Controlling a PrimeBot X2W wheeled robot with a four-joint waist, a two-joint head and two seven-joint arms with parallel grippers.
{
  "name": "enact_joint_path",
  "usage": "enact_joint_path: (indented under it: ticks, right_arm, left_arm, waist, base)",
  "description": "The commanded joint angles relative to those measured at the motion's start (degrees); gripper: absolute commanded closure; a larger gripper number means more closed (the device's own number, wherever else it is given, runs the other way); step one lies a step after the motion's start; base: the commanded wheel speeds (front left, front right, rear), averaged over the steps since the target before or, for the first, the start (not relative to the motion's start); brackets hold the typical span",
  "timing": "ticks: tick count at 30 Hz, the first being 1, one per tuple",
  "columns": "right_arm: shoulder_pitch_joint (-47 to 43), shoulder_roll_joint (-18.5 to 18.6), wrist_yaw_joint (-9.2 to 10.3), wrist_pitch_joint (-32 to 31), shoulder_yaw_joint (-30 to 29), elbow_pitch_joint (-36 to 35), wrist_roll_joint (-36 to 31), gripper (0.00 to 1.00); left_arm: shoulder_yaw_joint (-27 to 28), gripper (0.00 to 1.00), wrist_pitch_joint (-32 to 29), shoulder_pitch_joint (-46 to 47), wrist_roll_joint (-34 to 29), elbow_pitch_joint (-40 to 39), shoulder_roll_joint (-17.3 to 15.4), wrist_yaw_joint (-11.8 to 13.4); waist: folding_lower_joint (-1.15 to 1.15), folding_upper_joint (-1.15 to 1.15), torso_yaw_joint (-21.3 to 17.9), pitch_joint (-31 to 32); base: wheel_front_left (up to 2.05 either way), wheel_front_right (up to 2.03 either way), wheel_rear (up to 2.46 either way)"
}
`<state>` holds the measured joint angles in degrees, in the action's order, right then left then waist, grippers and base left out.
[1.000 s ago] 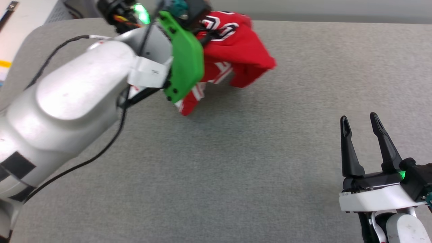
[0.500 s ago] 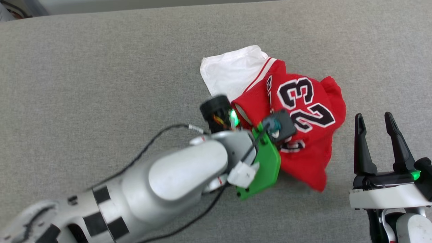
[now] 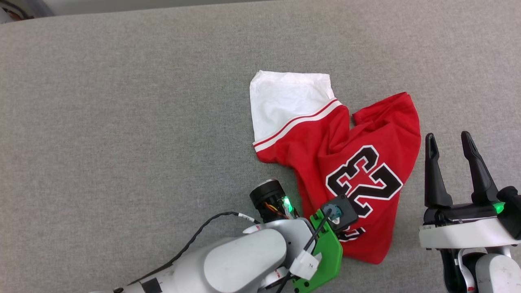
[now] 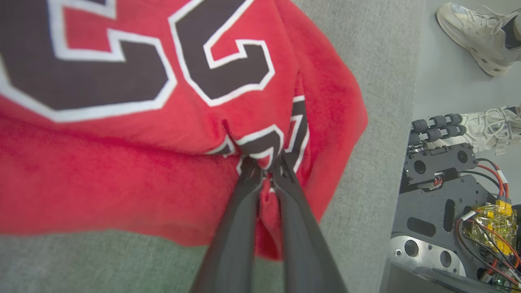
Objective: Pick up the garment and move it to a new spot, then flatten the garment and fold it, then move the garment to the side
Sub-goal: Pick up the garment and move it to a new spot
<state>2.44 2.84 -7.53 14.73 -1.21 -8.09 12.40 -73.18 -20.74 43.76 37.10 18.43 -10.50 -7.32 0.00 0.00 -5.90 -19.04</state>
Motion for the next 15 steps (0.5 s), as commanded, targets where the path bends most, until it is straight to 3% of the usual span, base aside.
enact_joint_path:
  ticks: [1,7,10,15]
  right_arm:
    - [0.1,0.0,0.04,0.3,0.0,0.2,0.1,0.0]
    - [-1.7,0.0,0.04,0.3,-0.6,0.5,-0.3,0.0]
    - [-2.8,0.0,0.04,0.3,-0.8,0.8,-0.3,0.0]
    - [-4.6,0.0,0.04,0.3,-1.0,0.8,-0.5,0.0]
  left_arm:
    - [-0.2,0.0,2.2,-0.9,-0.6,0.9,0.7,-0.2]
    - [-0.1,0.0,17.6,3.4,-0.3,3.7,2.5,-0.2]
    - [2.8,0.0,27.1,4.7,-0.2,6.4,3.1,0.2]
    - [8.3,0.0,34.9,4.1,-2.1,9.6,2.4,5.7]
  waist:
    - [0.0,0.0,0.5,1.0]
    - [0.0,0.0,2.3,5.1]
    - [0.0,0.0,3.3,7.5]
    - [0.0,0.0,4.8,10.5]
  base:
    - [0.0,0.0,0.0]
    - [0.0,0.0,0.0]
    - [0.0,0.0,0.0]
    - [0.0,0.0,0.0]
